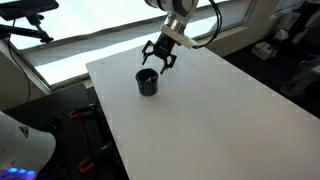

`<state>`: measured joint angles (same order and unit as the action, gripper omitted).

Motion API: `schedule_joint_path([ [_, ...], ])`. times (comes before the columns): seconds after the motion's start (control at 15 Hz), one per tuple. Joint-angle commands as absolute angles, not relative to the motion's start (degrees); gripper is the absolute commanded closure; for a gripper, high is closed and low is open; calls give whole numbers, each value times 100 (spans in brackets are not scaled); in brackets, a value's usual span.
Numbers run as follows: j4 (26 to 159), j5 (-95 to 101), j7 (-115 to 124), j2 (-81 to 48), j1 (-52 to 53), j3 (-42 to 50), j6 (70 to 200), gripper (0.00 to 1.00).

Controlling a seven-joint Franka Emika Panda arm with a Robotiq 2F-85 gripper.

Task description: Put the marker on the table

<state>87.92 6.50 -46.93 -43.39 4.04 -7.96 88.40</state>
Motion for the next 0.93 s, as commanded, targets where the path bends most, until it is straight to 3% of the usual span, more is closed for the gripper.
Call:
schedule_joint_path([
  [0.0,8828,619,-4626,-4264,351,-881,8857,0],
  [0.87,9109,331,-3972,-4429,255,-889,8951,0],
])
